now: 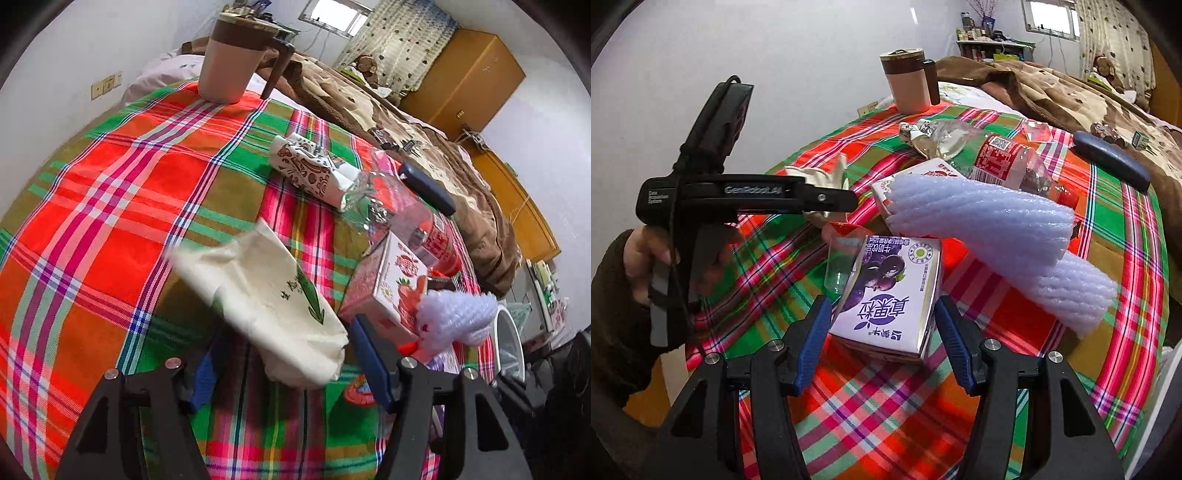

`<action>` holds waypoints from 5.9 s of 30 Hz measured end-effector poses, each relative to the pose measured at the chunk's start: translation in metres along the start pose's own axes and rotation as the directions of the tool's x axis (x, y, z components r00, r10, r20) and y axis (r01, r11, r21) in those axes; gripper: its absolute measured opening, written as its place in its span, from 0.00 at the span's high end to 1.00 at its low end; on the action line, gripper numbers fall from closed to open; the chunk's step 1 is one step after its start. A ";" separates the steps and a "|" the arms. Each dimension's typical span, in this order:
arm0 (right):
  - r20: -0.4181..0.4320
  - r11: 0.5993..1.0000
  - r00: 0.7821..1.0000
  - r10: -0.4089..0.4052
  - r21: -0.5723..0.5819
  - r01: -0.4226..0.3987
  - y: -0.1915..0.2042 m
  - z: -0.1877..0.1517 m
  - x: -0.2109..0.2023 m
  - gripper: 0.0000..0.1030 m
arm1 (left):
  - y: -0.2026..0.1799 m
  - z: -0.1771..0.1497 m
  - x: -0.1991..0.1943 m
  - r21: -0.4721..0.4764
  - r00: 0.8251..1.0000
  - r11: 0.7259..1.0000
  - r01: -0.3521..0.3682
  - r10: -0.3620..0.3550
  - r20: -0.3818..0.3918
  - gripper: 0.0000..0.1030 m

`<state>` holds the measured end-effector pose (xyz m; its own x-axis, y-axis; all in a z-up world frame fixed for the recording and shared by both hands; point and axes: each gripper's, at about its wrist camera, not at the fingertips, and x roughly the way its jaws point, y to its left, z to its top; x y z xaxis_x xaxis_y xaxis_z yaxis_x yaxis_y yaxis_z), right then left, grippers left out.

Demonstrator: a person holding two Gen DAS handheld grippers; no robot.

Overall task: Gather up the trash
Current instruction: 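Grasp the purple juice carton with the right tool while the left tool grasps the paper bag, then drop the carton into the bin with the right tool while the left tool drops the paper bag in, then move both tools back over the bed toward the remaining trash, then grasp the clear plastic cup with the left tool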

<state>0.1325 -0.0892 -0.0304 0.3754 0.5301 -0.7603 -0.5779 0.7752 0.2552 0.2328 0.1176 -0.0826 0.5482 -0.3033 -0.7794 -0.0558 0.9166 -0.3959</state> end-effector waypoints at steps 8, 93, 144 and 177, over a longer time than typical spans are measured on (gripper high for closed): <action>-0.024 0.989 0.991 -0.133 0.066 0.134 0.007 -0.003 0.008 0.42 | 0.003 -0.001 -0.003 -0.011 1.000 1.000 0.012 -0.012 0.011 0.49; -0.064 0.618 0.780 -0.622 0.571 0.540 -0.187 -0.148 -0.181 0.43 | -0.382 -0.133 0.073 0.597 0.943 0.732 0.328 -0.224 -0.244 0.56; 0.146 0.896 0.904 -0.402 0.268 0.355 -0.061 -0.050 -0.090 0.43 | -0.082 -0.085 -0.029 0.222 0.989 0.966 -0.131 0.112 0.099 0.42; 0.164 0.954 0.956 -0.245 -0.136 0.268 -0.008 0.049 -0.023 0.43 | -0.032 -0.050 -0.016 0.206 0.995 0.973 -0.102 0.096 0.036 0.70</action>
<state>0.1637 -0.0910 0.0144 0.6188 0.3730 -0.6914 -0.5493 0.8346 -0.0414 0.1840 0.0801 -0.0815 0.5702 -0.2041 -0.7957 0.0622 0.9766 -0.2060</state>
